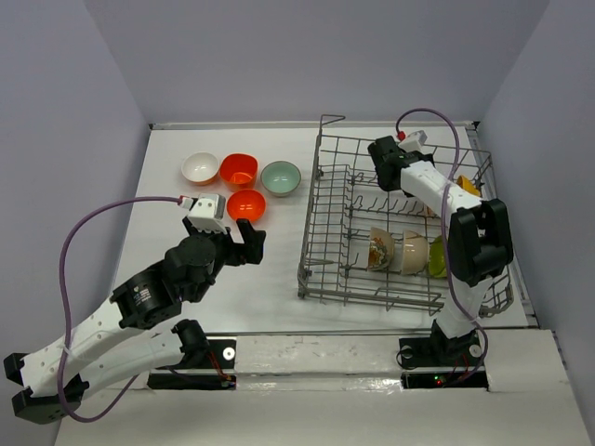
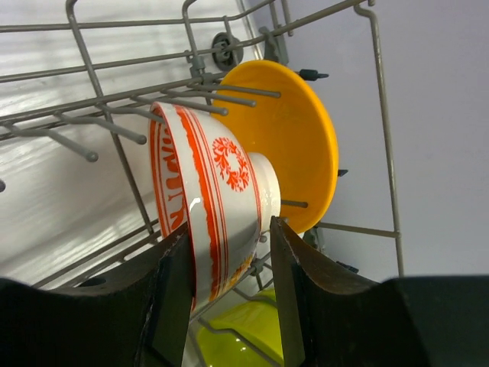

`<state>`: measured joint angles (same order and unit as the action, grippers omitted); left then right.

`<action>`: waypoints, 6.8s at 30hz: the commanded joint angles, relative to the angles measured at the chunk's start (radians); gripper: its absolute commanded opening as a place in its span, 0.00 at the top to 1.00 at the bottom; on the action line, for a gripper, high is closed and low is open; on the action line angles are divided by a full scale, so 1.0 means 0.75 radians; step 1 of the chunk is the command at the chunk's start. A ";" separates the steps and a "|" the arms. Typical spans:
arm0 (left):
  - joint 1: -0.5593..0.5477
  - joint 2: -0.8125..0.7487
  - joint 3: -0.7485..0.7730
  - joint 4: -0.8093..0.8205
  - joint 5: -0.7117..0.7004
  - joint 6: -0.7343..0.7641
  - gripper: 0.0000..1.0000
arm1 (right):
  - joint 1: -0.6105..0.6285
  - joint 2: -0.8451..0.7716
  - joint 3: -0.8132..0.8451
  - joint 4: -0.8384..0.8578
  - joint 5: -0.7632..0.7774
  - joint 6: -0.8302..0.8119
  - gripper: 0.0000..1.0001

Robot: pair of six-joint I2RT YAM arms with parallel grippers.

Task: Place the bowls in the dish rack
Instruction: Insert the bowl into the dish rack, then pick up the bowl from the corner of the board, then pass from the left arm to the right

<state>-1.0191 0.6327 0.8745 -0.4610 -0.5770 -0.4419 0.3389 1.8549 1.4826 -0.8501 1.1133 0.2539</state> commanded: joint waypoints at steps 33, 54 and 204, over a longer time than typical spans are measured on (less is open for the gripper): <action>0.003 0.032 -0.012 0.013 -0.053 -0.008 0.01 | -0.164 -0.367 -0.116 -0.112 -0.445 0.171 0.54; 0.003 0.087 -0.008 -0.013 -0.108 -0.035 0.01 | -0.178 -0.458 -0.019 -0.043 -0.797 0.089 0.43; 0.054 1.621 1.969 -0.598 0.100 -0.243 1.00 | -0.041 -0.896 0.212 -0.018 -1.624 0.171 0.43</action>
<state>-0.9749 1.8797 2.3081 -0.9447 -0.4530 -0.6121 0.2913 1.1778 1.6642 -0.8696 -0.1986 0.4133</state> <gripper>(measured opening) 0.037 0.572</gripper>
